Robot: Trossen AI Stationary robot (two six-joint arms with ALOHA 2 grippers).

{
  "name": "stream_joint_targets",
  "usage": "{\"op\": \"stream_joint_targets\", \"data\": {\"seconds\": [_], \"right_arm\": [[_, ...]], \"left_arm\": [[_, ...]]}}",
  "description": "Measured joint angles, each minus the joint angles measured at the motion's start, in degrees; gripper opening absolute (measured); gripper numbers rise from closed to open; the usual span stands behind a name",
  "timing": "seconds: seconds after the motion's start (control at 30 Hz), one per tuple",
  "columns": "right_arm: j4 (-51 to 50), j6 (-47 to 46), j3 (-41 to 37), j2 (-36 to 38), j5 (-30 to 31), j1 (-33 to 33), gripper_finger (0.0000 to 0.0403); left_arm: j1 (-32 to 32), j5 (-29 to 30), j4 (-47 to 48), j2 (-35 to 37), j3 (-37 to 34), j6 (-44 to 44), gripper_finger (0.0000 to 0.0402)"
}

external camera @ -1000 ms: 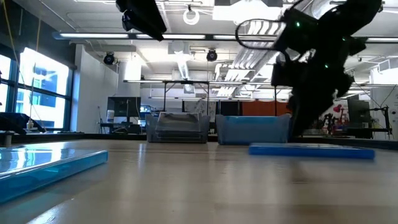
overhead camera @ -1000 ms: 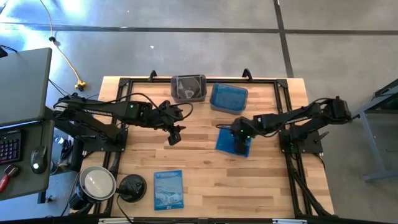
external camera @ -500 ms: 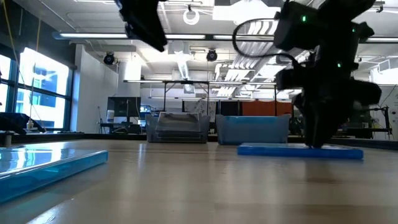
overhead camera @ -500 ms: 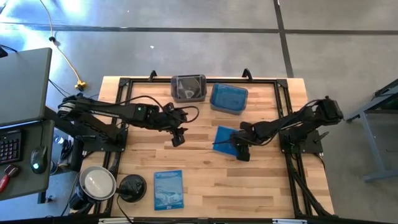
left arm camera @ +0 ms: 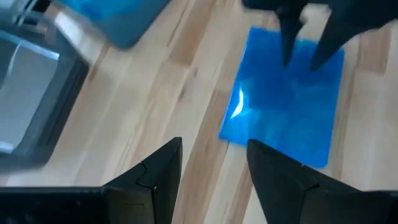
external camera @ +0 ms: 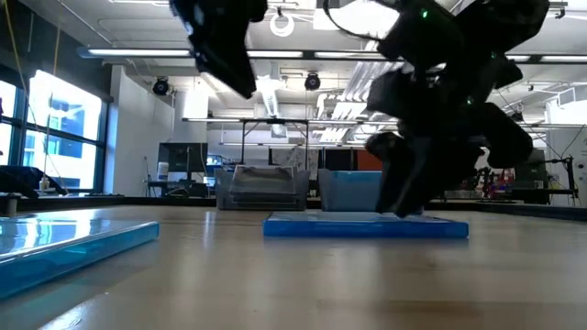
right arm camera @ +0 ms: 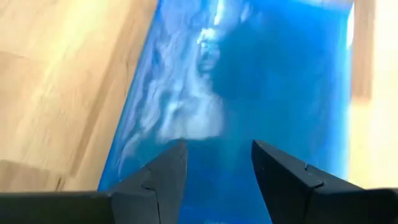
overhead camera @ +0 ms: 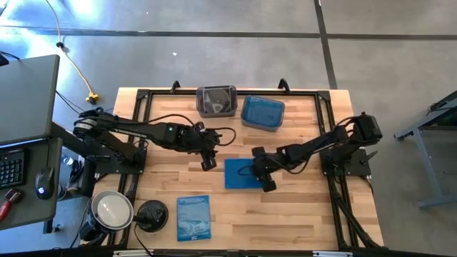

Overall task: Pick & place jewel cases by type
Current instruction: Put the top blue cd case into the right black bin

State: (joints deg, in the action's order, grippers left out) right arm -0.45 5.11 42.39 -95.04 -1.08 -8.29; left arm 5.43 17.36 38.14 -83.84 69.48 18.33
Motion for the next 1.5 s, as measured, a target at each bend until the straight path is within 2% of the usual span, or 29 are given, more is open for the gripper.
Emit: {"op": "stream_joint_targets", "data": {"seconds": [0.1, 0.17, 0.27, 0.43, 0.6, 0.77, 0.87, 1.03, 1.37, 1.5], "right_arm": [[-1.0, 6.1, 2.1, 0.6, 6.1, -2.0, 0.0177], [-2.7, 8.0, 4.0, 0.7, 10.6, -3.9, 0.0177], [-7.8, 8.8, 7.2, 0.8, 15.6, -7.9, 0.0176], [-10.2, -2.7, 9.6, -0.2, 20.3, -12.6, 0.0176], [-10.4, -11.4, 9.3, -4.0, 23.3, -15.6, 0.0176], [-9.2, -12.9, 9.9, -10.0, 25.9, -18.0, 0.0176], [-10.0, -12.7, 11.1, -11.7, 29.5, -19.2, 0.0176], [-12.5, -11.1, 12.2, -12.0, 34.1, -18.8, 0.0176], [-18.0, -4.7, 12.1, -12.1, 46.0, -17.5, 0.0177], [-17.7, -4.6, 12.1, -12.1, 45.9, -17.6, 0.0177]], "left_arm": [[-1.2, -1.1, -2.6, -1.9, 0.3, -0.1, 0.0177], [-2.7, -4.0, -0.5, -3.2, -0.1, 0.0, 0.0177], [-5.7, -10.7, -2.7, -6.3, 0.2, -2.5, 0.0177], [-9.8, -18.7, -11.5, -13.8, 0.0, -8.8, 0.0177], [-13.0, -27.7, -22.5, -21.4, 0.1, -9.5, 0.0177], [-14.5, -28.6, -23.6, -26.7, 0.1, -9.5, 0.0177], [-14.5, -31.0, -24.5, -28.9, 0.2, -9.4, 0.0177], [-14.2, -37.0, -25.4, -30.2, 0.3, -9.3, 0.0177], [-13.3, -40.0, -24.8, -30.1, 0.2, -7.6, 0.0177], [-13.2, -40.1, -24.8, -30.1, 0.2, -7.6, 0.0177]]}}
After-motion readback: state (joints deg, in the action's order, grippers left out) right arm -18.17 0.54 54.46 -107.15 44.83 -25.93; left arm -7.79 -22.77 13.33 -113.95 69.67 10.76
